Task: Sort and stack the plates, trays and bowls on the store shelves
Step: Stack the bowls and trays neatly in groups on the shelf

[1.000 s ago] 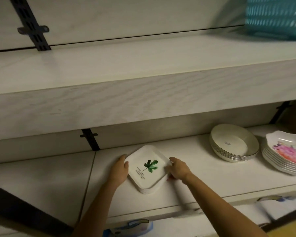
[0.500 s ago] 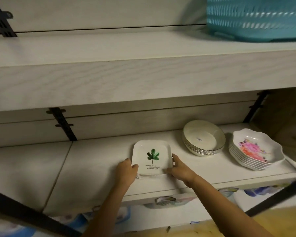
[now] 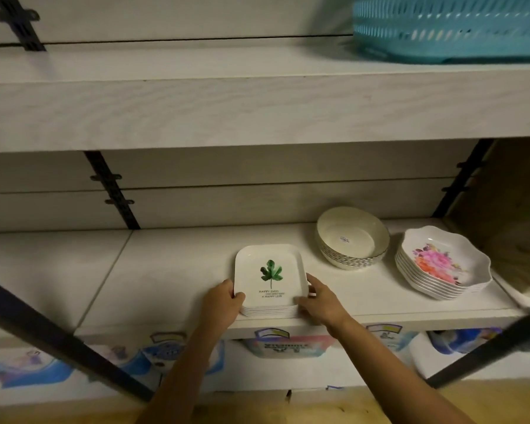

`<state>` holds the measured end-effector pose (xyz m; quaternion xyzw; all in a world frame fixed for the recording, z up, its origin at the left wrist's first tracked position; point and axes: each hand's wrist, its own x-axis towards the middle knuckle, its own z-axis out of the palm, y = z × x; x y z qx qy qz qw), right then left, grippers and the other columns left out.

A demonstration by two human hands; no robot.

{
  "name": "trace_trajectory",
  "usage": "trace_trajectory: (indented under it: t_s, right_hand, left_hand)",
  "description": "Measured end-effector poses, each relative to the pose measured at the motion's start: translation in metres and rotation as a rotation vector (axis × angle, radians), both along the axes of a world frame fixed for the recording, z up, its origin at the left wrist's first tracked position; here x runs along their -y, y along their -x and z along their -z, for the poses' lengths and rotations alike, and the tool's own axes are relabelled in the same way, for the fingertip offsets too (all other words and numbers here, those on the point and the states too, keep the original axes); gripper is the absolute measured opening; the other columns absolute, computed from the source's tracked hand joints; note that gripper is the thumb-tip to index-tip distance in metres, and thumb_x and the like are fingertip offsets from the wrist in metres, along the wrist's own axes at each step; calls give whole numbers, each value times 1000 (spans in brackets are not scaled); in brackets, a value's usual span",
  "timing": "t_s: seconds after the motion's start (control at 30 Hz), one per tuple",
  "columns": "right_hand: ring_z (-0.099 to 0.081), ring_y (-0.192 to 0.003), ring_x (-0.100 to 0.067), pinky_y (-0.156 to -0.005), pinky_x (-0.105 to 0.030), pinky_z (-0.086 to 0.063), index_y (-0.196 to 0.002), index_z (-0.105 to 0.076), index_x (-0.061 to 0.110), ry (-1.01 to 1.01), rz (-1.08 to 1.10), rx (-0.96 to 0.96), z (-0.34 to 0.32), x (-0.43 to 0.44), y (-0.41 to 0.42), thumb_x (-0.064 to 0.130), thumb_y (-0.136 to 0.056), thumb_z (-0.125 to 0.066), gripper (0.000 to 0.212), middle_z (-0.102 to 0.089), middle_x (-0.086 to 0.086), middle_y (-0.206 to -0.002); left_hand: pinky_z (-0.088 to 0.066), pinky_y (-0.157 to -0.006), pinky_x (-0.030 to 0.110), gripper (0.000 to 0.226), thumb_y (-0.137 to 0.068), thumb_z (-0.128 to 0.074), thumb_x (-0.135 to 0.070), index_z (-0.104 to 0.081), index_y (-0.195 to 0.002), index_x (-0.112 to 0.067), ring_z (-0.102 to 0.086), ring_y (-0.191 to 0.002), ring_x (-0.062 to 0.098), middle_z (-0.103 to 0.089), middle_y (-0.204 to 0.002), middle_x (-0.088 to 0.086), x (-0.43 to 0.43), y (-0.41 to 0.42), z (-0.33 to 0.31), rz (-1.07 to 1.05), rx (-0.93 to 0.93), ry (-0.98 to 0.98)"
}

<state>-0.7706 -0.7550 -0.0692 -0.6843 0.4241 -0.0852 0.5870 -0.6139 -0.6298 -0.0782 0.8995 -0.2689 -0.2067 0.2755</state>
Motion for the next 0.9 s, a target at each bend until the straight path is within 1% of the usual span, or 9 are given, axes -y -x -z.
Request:
trace_trajectory:
  t_s: [0.1, 0.2, 0.3, 0.4, 0.5, 0.63, 0.67, 0.8, 0.9]
  right_hand:
    - [-55, -99, -20, -95, -35, -48, -134, -46, 19, 33, -28, 10, -2, -6, 4, 3, -86, -55, 51, -59, -3, -108]
    - [-55, -97, -19, -94, -34, -48, -133, -47, 20, 71, -36, -13, -2, -9, 5, 7, -87, -55, 49, -62, -8, -118]
    - [-55, -98, -18, -92, -31, -48, -133, -47, 21, 80, -46, -14, -4, -10, 5, 8, -87, -54, 48, -62, -9, -123]
    - [-57, -106, -21, -99, -35, -46, -135, -45, 21, 69, -77, -28, -8, -9, 9, 17, -90, -52, 45, -59, -7, -128]
    - [-50, -123, -26, -106, -40, -41, -143, -34, 16, 36, 34, -35, -9, -2, 23, 32, -94, -46, 52, -47, -9, -141]
    - [-53, -113, -24, -79, -27, -50, -138, -39, 11, -11, 298, 95, -9, 23, 52, 31, -96, -45, 47, -49, -12, -135]
    - [-54, -111, -24, -79, -27, -50, -138, -39, 10, -27, 343, 109, -9, 30, 59, 30, -96, -45, 47, -50, -14, -134]
    - [-53, -108, -25, -89, -35, -48, -142, -30, 6, -112, 442, 154, -14, 60, 82, 29, -95, -47, 54, -47, -15, -132]
    - [-54, -106, -28, -92, -39, -48, -141, -29, 5, -160, 437, 153, -17, 84, 88, 28, -96, -47, 54, -48, -15, -119]
  left_hand:
    - [-52, -65, 39, 31, -86, -55, -20, -37, -60, -19, -57, -66, 25, -55, -69, 7, -6, 1, -1, -2, -14, 1]
    - [-46, -61, 35, 33, -85, -55, -19, -35, -58, -18, -54, -63, 25, -52, -63, 5, -7, -1, 1, 2, -19, 12]
    - [-51, -63, 41, 31, -85, -54, -20, -36, -59, -18, -52, -62, 24, -53, -65, 6, -7, -1, -1, 3, -38, 6]
    - [-47, -68, 37, 13, -88, -50, -25, -51, -83, -13, -55, -76, 21, -63, -93, 11, -5, -1, -7, 77, -7, -122]
    - [-45, -79, 32, 34, -86, -54, -24, -46, -113, -5, -53, -104, 25, -53, -119, 13, 2, -3, -16, 101, 105, -196]
    - [-41, -95, 35, 40, -87, -53, -22, -43, -123, -8, -42, -118, 25, -46, -128, 11, 29, 3, -39, 202, 352, -30]
    - [-39, -97, 35, 40, -87, -53, -21, -44, -124, -8, -41, -119, 26, -47, -128, 10, 39, 6, -43, 245, 363, 18]
    - [-33, -103, 32, 41, -89, -52, -19, -45, -127, -6, -39, -126, 26, -48, -133, 11, 84, 25, -55, 365, 237, 134]
    - [-34, -103, 33, 43, -90, -52, -21, -45, -129, -4, -42, -127, 28, -47, -136, 13, 125, 36, -61, 350, 65, 164]
